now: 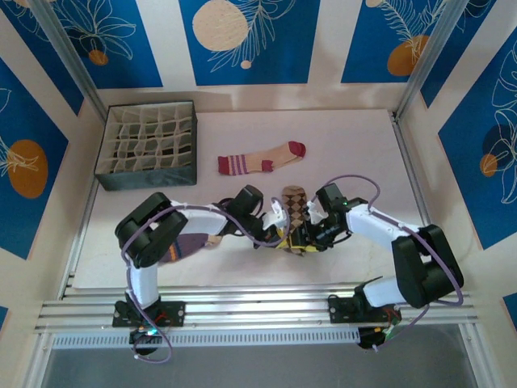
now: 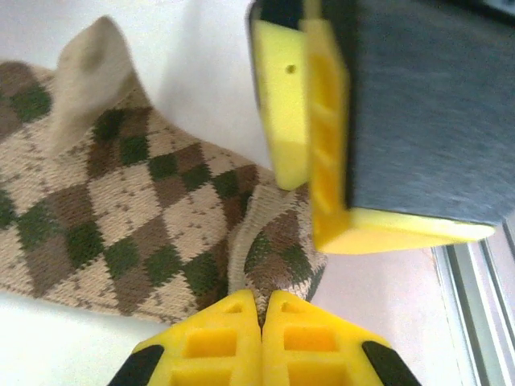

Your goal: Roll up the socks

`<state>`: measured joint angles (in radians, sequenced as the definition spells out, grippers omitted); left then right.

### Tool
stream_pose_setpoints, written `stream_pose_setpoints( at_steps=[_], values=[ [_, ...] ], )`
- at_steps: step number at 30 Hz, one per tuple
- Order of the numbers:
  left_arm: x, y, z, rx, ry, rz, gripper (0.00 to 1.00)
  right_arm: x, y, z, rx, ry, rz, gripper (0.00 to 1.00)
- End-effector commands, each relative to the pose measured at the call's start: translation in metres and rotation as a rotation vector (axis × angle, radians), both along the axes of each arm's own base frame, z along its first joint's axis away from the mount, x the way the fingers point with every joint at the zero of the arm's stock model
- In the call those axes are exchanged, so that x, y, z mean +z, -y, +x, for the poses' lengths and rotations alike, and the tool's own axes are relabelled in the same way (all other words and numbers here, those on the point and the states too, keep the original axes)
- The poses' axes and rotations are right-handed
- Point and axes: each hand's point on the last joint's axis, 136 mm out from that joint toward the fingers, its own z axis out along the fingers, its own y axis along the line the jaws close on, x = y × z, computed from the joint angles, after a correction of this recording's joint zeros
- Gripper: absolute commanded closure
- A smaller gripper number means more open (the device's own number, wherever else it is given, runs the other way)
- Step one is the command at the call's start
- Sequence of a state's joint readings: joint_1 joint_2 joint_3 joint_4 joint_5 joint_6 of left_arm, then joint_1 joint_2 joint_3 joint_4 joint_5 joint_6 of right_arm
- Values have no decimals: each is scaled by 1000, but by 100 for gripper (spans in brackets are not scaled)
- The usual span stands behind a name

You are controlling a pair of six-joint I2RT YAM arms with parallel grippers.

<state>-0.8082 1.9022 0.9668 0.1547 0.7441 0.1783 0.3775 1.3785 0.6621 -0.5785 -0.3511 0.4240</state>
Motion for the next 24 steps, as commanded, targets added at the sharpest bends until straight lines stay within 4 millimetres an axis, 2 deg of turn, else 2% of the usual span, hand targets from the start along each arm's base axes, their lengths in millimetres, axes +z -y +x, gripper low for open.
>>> stream_pose_setpoints(
  at_steps=[1,6,12,14,17,24],
  values=[
    [-11,-8,3,73,-193,87,100,-5,4,-2,-26,-6,-17,53],
    [-18,-9,12,133,-276,117,100,-10,5,-1,-29,-7,-35,56],
    [-23,-11,12,146,-239,105,100,-20,15,4,-55,-42,-131,83],
    [-21,-13,13,136,-197,100,99,-23,19,4,-75,-79,-158,89],
    [-10,-15,11,92,-101,63,95,-26,20,2,-87,-124,-169,93],
    [31,-22,6,-23,227,-90,84,-30,19,0,-88,-187,-177,96]
  ],
)
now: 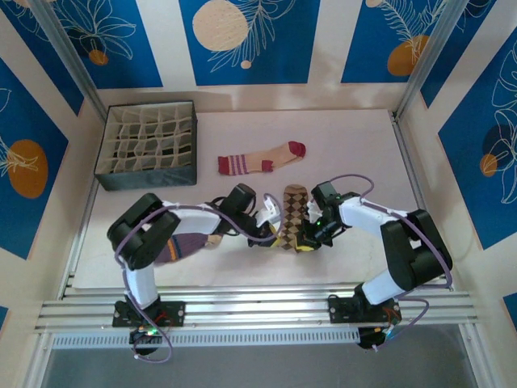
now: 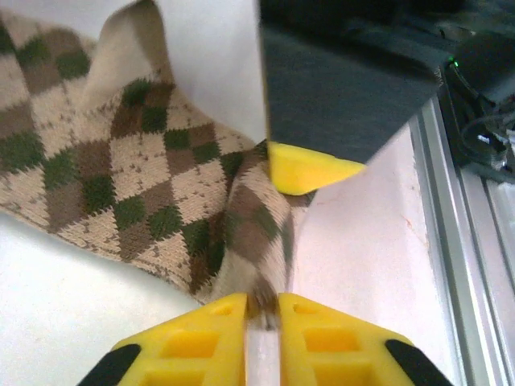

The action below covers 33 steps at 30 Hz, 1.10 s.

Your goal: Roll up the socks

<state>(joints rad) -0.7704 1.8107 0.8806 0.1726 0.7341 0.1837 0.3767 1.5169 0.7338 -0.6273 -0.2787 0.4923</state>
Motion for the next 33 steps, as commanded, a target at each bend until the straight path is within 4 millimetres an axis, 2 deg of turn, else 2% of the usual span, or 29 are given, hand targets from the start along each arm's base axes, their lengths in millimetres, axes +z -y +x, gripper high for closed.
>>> stream_pose_setpoints(
  at_steps=[1,7,13,24,33],
  values=[
    [25,-1,3,-77,256,-83,83,-9,9,-8,-22,-74,-54,97],
    [26,4,-16,-201,648,-85,75,-10,6,-9,-12,-104,-41,97],
    [3,15,-25,-303,872,31,67,-8,5,-10,3,-130,-37,98],
    [-38,27,-22,-399,962,155,59,-7,2,-14,23,-169,-14,98],
    [-35,26,-18,-369,997,156,57,-6,0,-18,39,-191,2,98]
  ],
)
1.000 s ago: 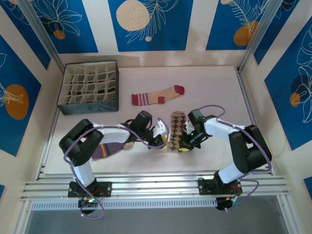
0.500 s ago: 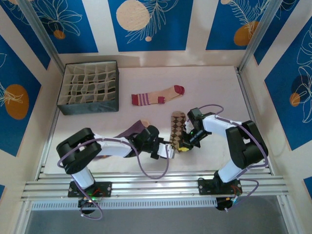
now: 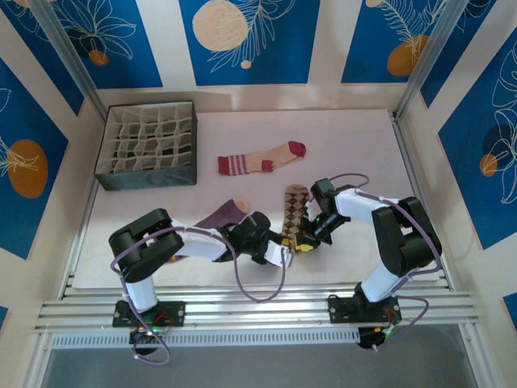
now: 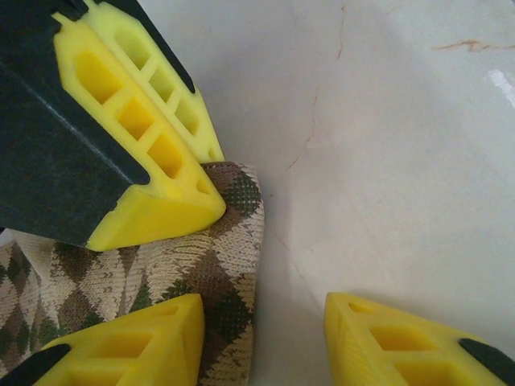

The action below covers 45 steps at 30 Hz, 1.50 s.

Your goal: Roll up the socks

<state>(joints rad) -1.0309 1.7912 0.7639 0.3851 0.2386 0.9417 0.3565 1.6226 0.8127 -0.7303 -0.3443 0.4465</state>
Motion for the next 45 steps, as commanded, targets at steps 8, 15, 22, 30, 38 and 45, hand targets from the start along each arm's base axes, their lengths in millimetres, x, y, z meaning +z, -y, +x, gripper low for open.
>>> stream_pose_setpoints(
  at_steps=[8,15,22,30,38,45],
  values=[
    [0,1,7,10,50,15,58,-1,-1,-17,31,-86,18,99],
    [3,2,6,2,43,24,59,2,-3,-19,33,-102,35,99],
    [10,2,6,-2,49,15,59,2,-2,-19,25,-107,37,100],
    [20,0,3,-10,49,4,60,5,-1,-17,16,-101,41,100],
    [11,0,5,-21,59,42,59,7,-3,-18,11,-109,63,100],
    [-6,5,13,-25,56,85,57,11,-8,-19,9,-119,106,100]
  ],
)
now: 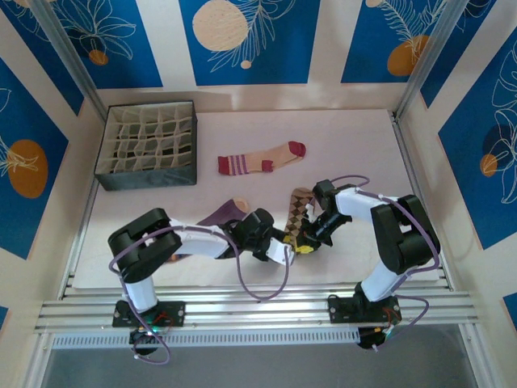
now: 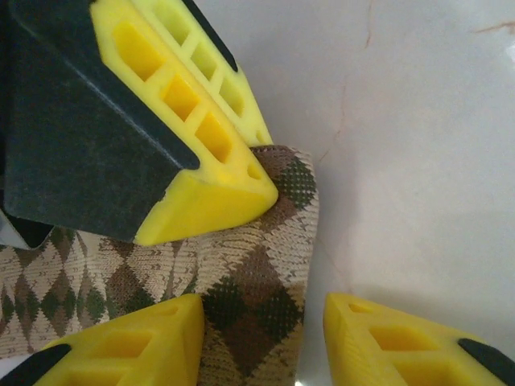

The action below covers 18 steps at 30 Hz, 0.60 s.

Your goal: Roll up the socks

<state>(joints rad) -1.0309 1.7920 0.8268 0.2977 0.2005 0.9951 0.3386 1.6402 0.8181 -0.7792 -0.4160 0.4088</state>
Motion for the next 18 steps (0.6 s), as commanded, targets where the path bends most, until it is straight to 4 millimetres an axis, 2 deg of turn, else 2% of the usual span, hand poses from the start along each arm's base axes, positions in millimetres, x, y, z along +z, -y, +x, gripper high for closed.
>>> stream_pose_setpoints(
  at_steps=[1,3,4,5,7,9,10,14,16,18],
  values=[
    [-15,1,3,-18,3,52,58,7,-6,-9,0,-58,56,100],
    [-22,0,3,-14,-8,80,63,10,-7,-8,-9,-55,79,100],
    [-22,-1,3,-13,-24,93,68,11,-8,-7,-16,-56,87,99],
    [-22,-1,0,-18,-54,108,77,13,-8,-6,-23,-54,98,94],
    [-22,-6,-9,-37,-149,147,97,15,-7,-2,-42,-40,106,78],
    [-18,-8,-16,-42,-246,167,100,16,-1,3,-67,-16,84,59],
    [-17,-9,-20,-49,-284,176,100,17,2,6,-79,2,76,56],
    [-13,-14,-30,-44,-463,223,100,22,15,16,-147,91,40,56],
    [-10,-13,-33,-40,-544,241,100,22,21,18,-169,123,16,62],
    [-6,-12,-33,-28,-634,251,100,26,17,20,-183,170,55,72]
  ],
)
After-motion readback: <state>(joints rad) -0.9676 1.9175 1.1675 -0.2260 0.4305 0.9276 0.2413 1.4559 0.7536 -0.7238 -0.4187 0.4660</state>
